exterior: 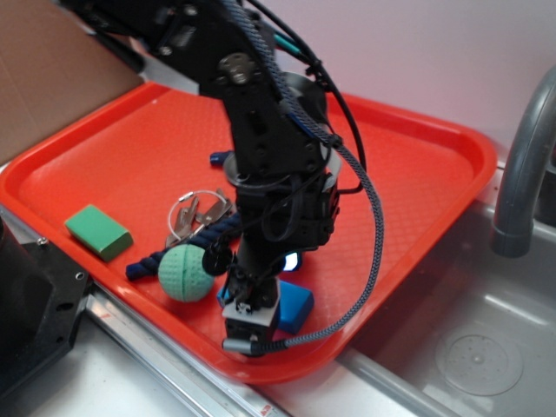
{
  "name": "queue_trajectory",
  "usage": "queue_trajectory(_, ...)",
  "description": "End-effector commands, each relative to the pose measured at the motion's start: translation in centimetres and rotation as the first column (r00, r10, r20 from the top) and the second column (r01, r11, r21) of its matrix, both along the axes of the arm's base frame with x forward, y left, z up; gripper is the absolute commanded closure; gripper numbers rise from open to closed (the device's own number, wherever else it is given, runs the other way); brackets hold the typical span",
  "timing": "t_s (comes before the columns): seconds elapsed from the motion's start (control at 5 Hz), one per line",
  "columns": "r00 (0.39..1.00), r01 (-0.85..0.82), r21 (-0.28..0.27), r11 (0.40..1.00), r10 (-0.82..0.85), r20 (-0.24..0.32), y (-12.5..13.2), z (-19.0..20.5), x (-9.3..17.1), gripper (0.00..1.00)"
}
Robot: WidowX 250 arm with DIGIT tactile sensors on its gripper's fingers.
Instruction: Grab the blue block.
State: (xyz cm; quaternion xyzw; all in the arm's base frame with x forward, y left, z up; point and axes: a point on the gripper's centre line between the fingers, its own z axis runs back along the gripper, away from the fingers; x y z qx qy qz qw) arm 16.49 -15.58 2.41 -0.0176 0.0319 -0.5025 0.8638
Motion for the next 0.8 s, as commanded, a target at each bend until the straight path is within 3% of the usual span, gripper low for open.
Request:
queue_trajectory(0.0, 0.999, 0.001, -0.017, 1.0, 0.0, 0.037, 0.4, 0.9, -0.1, 0.0)
queue_trajectory(0.4, 0.999, 0.001, -0.017, 1.0, 0.0, 0.037, 0.4, 0.9, -0.1, 0.0)
queue_trajectory(0.6, 0.999, -0.052, 0.02, 0.998, 0.052, 0.012, 0.0, -1.9, -1.0, 0.0)
